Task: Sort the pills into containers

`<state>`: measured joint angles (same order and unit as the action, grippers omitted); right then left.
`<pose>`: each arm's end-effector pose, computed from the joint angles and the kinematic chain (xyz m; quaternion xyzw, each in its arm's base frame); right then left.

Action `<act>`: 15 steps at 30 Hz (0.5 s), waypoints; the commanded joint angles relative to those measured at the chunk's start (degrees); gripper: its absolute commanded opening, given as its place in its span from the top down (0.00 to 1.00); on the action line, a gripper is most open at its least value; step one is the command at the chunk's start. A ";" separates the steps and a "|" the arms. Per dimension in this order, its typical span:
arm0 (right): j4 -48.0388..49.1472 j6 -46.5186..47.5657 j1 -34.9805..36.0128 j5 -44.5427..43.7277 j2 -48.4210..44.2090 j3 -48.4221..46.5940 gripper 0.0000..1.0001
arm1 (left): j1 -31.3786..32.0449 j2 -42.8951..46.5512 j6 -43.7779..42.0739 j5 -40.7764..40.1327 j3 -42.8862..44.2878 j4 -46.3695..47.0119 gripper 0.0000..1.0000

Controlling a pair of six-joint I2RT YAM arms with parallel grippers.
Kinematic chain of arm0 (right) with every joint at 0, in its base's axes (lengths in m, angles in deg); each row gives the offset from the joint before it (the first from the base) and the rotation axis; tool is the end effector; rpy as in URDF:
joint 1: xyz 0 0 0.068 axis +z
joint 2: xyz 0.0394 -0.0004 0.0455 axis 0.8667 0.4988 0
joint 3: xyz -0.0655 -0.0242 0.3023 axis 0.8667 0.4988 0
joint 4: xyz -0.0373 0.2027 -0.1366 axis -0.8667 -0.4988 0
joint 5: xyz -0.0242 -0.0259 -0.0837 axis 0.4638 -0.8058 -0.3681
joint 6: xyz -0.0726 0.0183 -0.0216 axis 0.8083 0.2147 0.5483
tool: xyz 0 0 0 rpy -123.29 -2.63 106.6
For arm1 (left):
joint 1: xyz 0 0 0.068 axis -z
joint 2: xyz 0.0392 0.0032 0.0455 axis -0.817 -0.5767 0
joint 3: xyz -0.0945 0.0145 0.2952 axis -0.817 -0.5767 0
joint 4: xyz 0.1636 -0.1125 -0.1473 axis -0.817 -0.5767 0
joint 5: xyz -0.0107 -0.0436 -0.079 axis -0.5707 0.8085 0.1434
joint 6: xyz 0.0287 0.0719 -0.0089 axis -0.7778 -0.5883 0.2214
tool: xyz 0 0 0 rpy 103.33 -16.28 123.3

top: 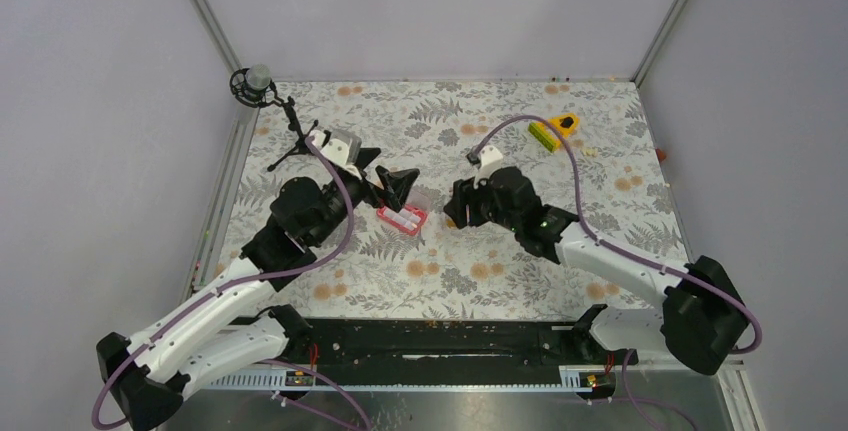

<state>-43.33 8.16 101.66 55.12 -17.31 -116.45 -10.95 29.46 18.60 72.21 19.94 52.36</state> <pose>0.2107 0.1889 0.3020 -0.1970 0.8011 0.2750 0.4938 0.1410 -0.1276 0.3921 0.1675 0.6644 -0.3055 0.6612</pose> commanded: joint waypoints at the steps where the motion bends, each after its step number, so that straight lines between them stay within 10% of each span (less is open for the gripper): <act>1: 16.26 -1.56 4.53 -11.00 2.23 4.69 0.70 | -0.63 0.94 3.12 -3.76 -0.82 -0.22 0.01; 15: 31.65 -4.02 12.32 -29.56 17.41 11.27 0.63 | -4.65 -4.42 11.05 -6.43 0.74 -6.71 0.01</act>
<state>-19.68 5.13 112.72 32.65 -1.61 -106.18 -14.64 24.63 27.41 68.13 19.28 44.60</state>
